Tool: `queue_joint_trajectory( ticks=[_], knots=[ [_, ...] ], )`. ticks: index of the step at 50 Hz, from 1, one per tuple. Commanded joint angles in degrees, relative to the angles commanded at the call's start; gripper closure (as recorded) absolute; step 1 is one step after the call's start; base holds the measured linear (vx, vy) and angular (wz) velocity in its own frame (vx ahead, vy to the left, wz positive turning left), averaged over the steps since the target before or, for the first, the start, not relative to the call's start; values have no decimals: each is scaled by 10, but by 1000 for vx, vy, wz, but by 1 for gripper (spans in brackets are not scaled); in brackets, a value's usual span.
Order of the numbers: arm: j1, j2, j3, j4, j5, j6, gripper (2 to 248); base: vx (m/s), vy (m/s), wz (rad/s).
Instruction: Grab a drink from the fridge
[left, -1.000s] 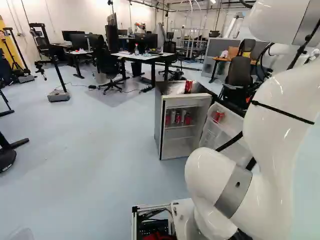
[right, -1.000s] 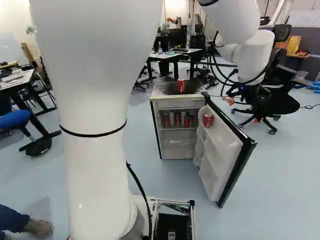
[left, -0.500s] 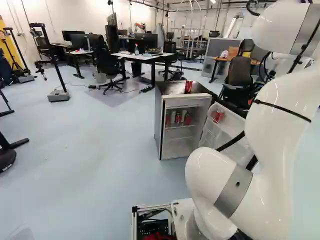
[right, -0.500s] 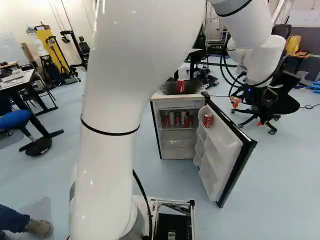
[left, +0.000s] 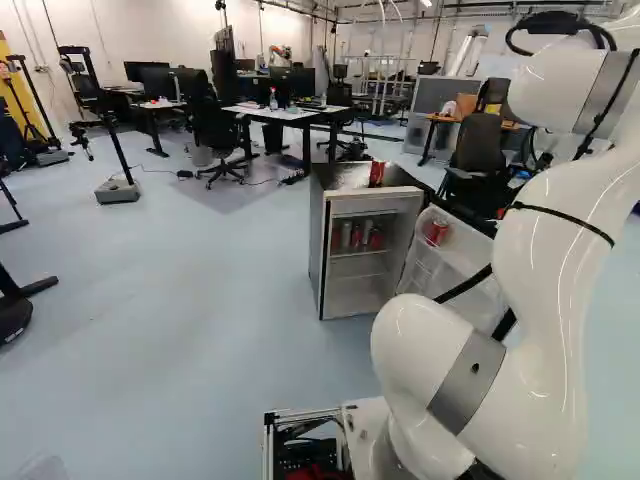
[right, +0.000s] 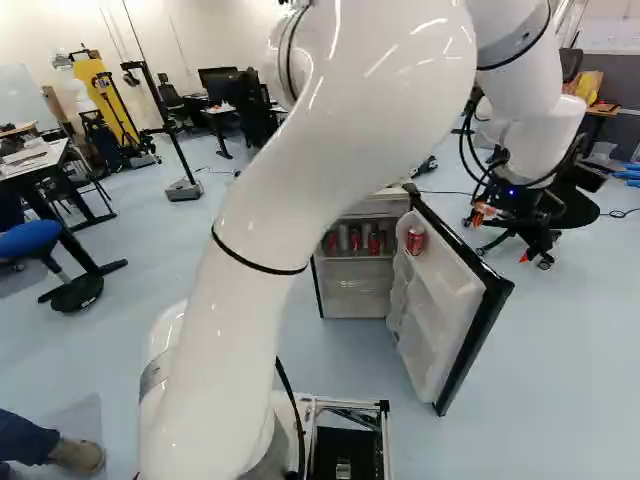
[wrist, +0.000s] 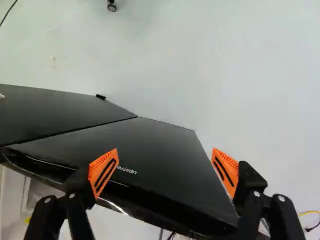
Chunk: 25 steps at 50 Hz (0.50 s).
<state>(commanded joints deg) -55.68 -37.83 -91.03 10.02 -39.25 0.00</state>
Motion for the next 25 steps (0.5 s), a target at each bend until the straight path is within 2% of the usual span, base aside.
queue_joint_trajectory(
  ticks=[6, 25],
  knots=[
    [-3, -18, -16, 0, -7, 0, 3, 0, 0, 0],
    [-3, -47, -26, 0, -12, 0, 3, 0, 0, 0]
  ],
)
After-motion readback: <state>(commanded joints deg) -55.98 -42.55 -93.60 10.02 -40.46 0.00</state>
